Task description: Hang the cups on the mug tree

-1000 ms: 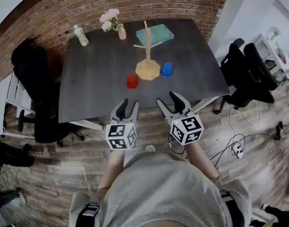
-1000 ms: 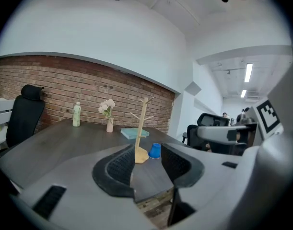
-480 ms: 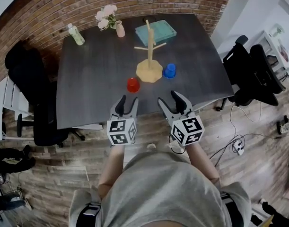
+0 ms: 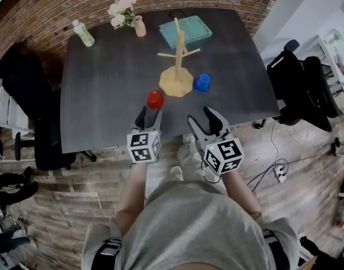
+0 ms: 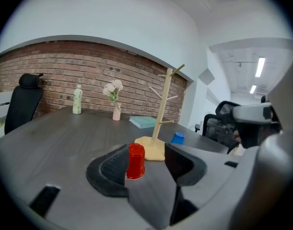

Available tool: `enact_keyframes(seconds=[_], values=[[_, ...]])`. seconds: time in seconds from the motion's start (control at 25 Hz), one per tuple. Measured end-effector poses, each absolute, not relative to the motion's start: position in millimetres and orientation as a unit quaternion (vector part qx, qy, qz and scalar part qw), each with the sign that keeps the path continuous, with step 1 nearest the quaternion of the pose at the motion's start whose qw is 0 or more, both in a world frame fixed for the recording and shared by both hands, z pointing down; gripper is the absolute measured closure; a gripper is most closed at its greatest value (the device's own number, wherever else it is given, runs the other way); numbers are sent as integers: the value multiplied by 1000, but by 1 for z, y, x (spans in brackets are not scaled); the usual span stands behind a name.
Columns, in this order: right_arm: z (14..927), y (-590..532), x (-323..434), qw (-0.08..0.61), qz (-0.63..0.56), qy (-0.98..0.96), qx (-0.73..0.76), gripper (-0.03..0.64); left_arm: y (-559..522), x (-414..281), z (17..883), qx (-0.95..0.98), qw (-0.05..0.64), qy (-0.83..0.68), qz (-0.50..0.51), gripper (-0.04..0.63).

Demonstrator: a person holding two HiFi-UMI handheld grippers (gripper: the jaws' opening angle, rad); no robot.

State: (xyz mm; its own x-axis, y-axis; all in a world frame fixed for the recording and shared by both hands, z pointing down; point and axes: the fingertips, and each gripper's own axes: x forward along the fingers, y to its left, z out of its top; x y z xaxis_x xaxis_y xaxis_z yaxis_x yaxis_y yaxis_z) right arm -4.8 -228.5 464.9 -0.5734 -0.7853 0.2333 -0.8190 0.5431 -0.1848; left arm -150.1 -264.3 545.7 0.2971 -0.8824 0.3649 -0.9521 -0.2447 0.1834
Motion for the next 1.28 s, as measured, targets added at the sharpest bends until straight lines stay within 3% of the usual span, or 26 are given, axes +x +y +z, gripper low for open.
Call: enact_keyframes(seconds=[0.56, 1.28], values=[[491, -281, -6, 74, 160, -885, 432, 379, -312, -156, 614, 755, 233, -594, 152, 342], [501, -293, 1, 76, 172, -882, 432, 379, -331, -149, 628, 753, 232, -591, 172, 365]])
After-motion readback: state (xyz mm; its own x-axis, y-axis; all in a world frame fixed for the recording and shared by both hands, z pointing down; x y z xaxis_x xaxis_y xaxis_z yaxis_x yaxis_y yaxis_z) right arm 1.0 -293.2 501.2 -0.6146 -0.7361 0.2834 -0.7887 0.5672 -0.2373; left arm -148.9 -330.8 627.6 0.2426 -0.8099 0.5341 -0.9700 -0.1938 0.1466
